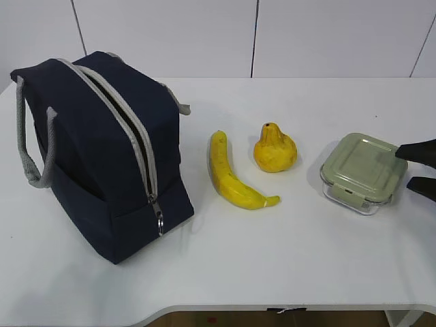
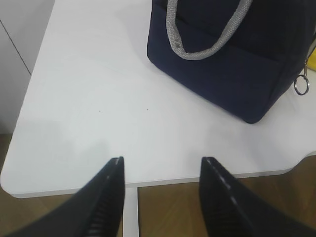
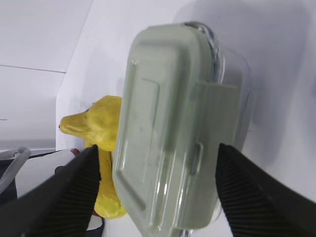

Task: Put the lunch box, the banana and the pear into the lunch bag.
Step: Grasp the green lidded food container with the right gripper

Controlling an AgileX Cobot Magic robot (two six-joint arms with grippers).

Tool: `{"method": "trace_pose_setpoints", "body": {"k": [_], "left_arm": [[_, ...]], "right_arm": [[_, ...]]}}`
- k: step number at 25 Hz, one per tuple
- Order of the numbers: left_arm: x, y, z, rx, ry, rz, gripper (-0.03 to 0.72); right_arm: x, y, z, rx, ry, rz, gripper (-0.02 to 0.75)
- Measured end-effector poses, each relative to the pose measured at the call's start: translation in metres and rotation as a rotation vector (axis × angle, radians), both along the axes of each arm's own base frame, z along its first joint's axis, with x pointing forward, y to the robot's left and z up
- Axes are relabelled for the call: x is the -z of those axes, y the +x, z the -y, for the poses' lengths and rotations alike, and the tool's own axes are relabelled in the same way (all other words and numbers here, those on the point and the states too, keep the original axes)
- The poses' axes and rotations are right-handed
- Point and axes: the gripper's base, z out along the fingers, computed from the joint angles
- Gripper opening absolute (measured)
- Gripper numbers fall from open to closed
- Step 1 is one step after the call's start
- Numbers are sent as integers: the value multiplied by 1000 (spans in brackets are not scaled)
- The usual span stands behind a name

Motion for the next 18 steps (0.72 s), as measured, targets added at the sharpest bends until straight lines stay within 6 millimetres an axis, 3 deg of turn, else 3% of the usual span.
{"method": "trace_pose_setpoints", "body": {"k": [6, 13, 18], "left_arm": [[0, 0, 0, 0, 0, 0, 371], [0, 0, 0, 0, 0, 0, 371], [0, 0, 0, 0, 0, 0, 371]], "right_arm": [[3, 0, 2, -7, -42, -24, 580], [5, 0, 2, -29, -57, -34, 657], [17, 6, 2, -48, 3, -42, 662]]}}
